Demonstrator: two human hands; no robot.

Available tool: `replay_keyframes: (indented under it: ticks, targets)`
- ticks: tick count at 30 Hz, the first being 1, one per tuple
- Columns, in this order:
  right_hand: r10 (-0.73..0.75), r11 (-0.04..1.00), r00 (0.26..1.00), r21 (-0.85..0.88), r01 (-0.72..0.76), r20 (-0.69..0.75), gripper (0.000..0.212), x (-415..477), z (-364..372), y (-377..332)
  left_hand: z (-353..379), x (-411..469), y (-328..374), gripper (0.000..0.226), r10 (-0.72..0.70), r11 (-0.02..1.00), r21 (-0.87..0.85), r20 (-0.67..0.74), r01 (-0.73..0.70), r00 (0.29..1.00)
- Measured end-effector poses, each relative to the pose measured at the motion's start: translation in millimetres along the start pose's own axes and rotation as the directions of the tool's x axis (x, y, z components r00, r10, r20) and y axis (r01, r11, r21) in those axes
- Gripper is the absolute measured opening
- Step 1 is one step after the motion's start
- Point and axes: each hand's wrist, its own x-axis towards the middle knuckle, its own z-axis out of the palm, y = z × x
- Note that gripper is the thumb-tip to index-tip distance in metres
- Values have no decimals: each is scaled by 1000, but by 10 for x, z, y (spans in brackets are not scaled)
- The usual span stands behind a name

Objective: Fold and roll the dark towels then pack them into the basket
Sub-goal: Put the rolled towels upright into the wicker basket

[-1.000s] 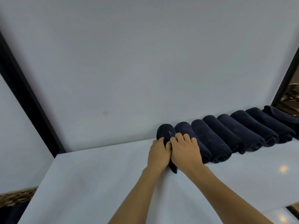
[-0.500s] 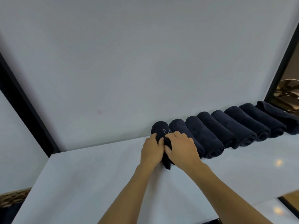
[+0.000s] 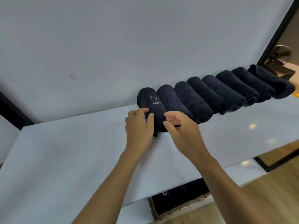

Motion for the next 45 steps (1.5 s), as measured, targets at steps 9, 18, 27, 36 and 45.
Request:
replay_keyframes:
  ticks: [9, 18, 27, 36, 45]
  targets:
    - [128, 966, 982, 207, -154, 138, 19, -738, -60, 133, -166, -1200, 178, 29, 7, 976, -217, -38, -15, 999]
    - [306, 812, 924, 443, -380, 231, 12, -1627, -242, 712, 569, -2342, -477, 24, -289, 935, -241, -86, 261, 954]
    - [849, 399, 515, 496, -771, 119, 27, -1511, 205, 2014, 1183, -1868, -1339, 48, -646, 763, 83, 147, 641, 749]
    - [956, 247, 291, 617, -747, -31, 45, -1596, 430, 2427, 1191, -1940, -1525, 31, -622, 778, 229, 146, 585, 769]
    - [909, 402, 378, 132, -906, -172, 71, -1810, -222, 2483, 1053, -2602, -1306, 18, -596, 803, 74, 105, 591, 796]
